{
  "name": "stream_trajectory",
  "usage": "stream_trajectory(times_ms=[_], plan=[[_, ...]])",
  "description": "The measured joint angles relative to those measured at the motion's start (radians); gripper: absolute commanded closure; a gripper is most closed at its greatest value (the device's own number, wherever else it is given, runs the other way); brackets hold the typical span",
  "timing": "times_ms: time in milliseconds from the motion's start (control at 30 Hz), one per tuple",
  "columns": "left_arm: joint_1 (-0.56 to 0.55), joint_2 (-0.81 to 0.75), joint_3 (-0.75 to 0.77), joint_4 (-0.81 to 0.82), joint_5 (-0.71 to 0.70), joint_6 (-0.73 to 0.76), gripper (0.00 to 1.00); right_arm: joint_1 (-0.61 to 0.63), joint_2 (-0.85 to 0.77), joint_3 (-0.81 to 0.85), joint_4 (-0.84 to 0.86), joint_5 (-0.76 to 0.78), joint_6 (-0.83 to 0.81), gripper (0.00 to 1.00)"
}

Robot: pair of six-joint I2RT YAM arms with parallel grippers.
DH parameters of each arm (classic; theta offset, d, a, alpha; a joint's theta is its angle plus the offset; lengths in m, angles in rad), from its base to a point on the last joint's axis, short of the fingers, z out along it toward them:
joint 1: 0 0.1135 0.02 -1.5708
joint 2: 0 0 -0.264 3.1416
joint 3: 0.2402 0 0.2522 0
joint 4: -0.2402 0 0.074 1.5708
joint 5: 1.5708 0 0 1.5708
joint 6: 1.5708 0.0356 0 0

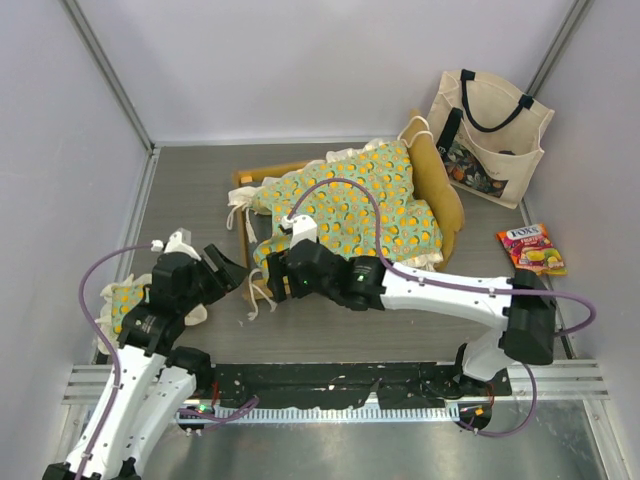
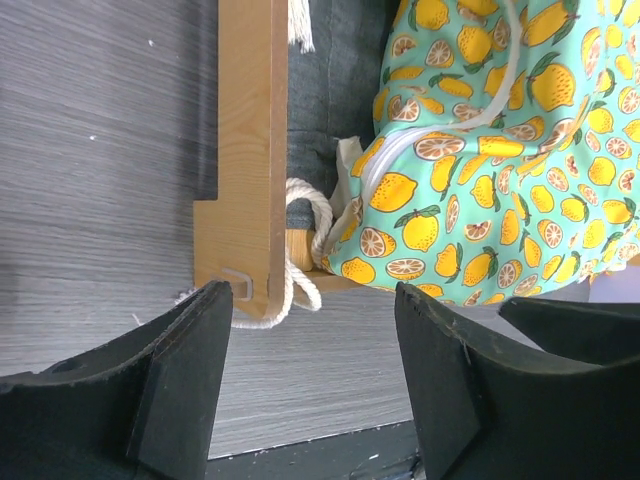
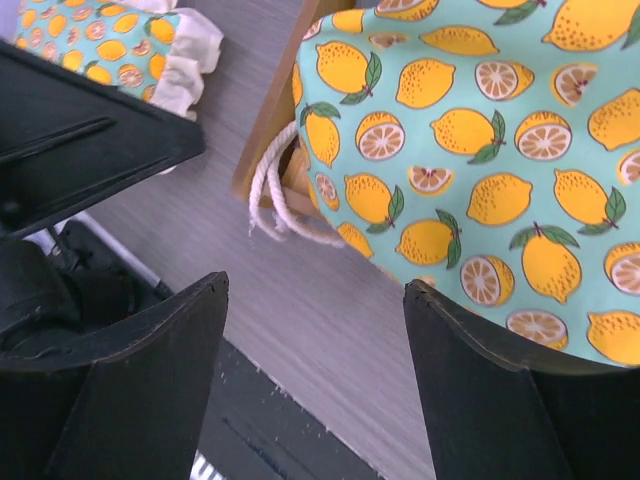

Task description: Set up the pet bed

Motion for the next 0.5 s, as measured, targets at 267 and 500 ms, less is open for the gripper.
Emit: stream_trajectory(times_ms=[267,500], plan=[[0.0,-0.031,0.076,-0.095,-0.105,0.056,0.29,0.032,0.214,0.173,-0.081,0.188,-0.008,0.22],[0.0,-0.066,0.086,-0.125,-0.135,0.069,0.29,0.032,0.357,0.258,-0.112,0.301,-0.026,0.22]])
